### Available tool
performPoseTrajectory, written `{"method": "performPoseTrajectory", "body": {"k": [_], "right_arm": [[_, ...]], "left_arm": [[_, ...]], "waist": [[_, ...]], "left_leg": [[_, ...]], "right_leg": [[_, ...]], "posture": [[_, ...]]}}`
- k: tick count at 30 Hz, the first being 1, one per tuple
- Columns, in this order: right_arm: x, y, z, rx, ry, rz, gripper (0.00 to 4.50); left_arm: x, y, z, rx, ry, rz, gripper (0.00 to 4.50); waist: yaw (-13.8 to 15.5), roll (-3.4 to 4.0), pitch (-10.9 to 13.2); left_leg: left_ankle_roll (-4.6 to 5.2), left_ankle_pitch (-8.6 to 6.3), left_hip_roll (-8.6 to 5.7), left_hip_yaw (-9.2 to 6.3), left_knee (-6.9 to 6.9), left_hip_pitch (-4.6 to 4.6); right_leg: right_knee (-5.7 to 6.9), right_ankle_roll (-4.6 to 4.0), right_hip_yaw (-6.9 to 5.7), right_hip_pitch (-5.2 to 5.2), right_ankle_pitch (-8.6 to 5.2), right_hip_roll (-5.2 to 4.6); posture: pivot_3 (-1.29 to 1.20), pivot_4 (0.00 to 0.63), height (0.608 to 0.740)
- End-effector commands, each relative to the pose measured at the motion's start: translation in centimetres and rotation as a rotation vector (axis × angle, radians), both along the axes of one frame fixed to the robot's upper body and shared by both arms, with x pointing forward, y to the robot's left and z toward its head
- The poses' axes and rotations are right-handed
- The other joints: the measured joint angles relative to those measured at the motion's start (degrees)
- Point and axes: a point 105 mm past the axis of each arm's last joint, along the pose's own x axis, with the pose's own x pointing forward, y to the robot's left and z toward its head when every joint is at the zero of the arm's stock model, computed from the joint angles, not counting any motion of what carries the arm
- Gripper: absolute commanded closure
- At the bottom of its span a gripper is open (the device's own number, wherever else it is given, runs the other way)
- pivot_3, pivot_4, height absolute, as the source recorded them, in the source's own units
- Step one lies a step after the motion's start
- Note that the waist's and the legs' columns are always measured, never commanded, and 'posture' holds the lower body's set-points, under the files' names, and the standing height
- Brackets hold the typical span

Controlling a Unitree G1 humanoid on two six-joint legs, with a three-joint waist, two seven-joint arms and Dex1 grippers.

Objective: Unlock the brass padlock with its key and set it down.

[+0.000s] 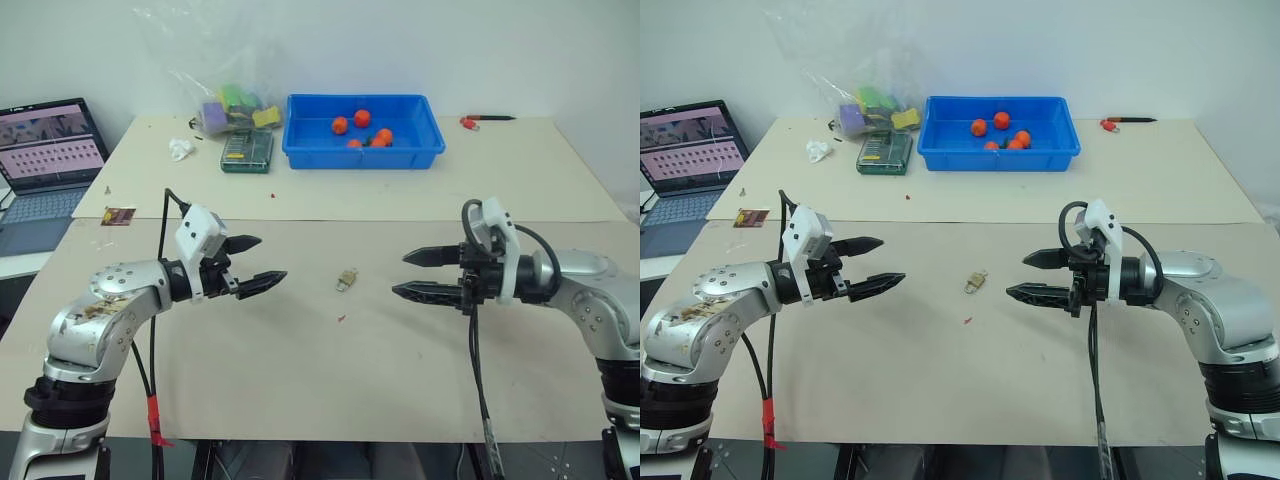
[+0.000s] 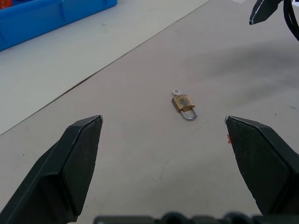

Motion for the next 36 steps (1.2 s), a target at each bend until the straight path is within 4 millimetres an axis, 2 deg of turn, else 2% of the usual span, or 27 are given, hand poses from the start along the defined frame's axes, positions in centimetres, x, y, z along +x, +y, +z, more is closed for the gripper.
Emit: {"method": "performPoseTrajectory", "body": {"k": [1,3,5,8,10,16,23,28,36], "right_arm": [[0.2,-0.1,1.0,0.004,-0.066,-0.01,0.05],[0.6,-0.3,0.8,0.005,-0.081,-0.048,0.05],[0.8,-0.4,0.8,0.006,-0.088,-0.07,0.05],[1.4,-0.7,0.5,0.009,-0.091,-0.14,0.05],[1.5,-0.9,0.4,0.011,-0.088,-0.17,0.05],[1.3,-1.9,0.5,0.005,-0.09,-0.256,0.05],[0.4,-2.3,0.2,-0.002,-0.084,-0.317,0.05],[-0.3,-2.3,0.1,-0.007,-0.079,-0.342,0.05],[-1.3,-2.8,0.3,-0.012,-0.087,-0.393,0.05]], "left_arm": [[-0.4,-1.3,1.3,-0.043,-0.056,-0.025,0.0],[-1.3,-3.6,1.0,-0.124,-0.03,-0.058,0.0],[-1.9,-4.7,0.7,-0.174,0.0,-0.061,0.0],[0.1,-5.3,-2.6,-0.111,0.036,0.14,0.0],[1.0,-5.4,-3.4,-0.103,0.044,0.24,0.0],[0.6,-7.9,-6.3,-0.01,0.056,0.277,0.0],[1.2,-10.7,-6.8,-0.044,0.079,0.254,0.0],[1.8,-11.5,-6.6,-0.045,0.059,0.236,0.0],[2.3,-13.4,-7.8,-0.013,0.064,0.208,0.0]], "waist": [[0.0,0.0,0.0],[0.1,0.0,0.0],[0.2,-0.03,0.0],[0.4,0.0,0.0],[0.6,-0.02,0.0],[1.2,-0.01,0.0],[1.5,0.0,0.0],[1.3,0.0,0.0],[1.5,0.01,0.0]], "left_leg": [[0.0,0.0,0.0,0.0,0.0,0.0],[0.01,0.0,-0.01,0.0,0.0,0.01],[-0.02,0.01,0.01,0.0,0.0,0.0],[-0.34,0.19,0.0,0.0,0.01,0.0],[-0.32,0.18,-0.01,0.04,0.0,0.03],[-0.24,0.14,-0.02,0.05,0.0,0.03],[-0.16,0.09,-0.03,0.08,0.01,0.02],[0.0,0.0,-0.04,0.08,0.01,0.03],[0.02,-0.01,-0.06,0.09,0.01,0.03]], "right_leg": [[0.0,0.0,0.0,0.0,0.0,0.0],[0.0,0.0,0.0,0.03,0.0,0.0],[-0.01,0.0,0.0,0.05,0.0,-0.01],[-0.01,-0.02,0.01,0.04,0.01,-0.01],[-0.04,-0.02,0.06,0.09,0.01,-0.01],[-0.01,-0.03,0.06,0.08,0.02,-0.01],[-0.02,-0.02,0.04,0.08,0.01,-0.01],[-0.02,-0.01,0.05,0.1,0.01,-0.01],[-0.03,-0.01,0.05,0.12,0.01,-0.01]], "posture": [[0.0,0.15,0.74],[0.0,0.15,0.74],[0.0,0.15,0.74],[0.0,0.15,0.74],[0.0,0.15,0.74],[0.0,0.15,0.74],[0.0,0.15,0.74],[0.0,0.15,0.74],[0.0,0.15,0.74]]}}
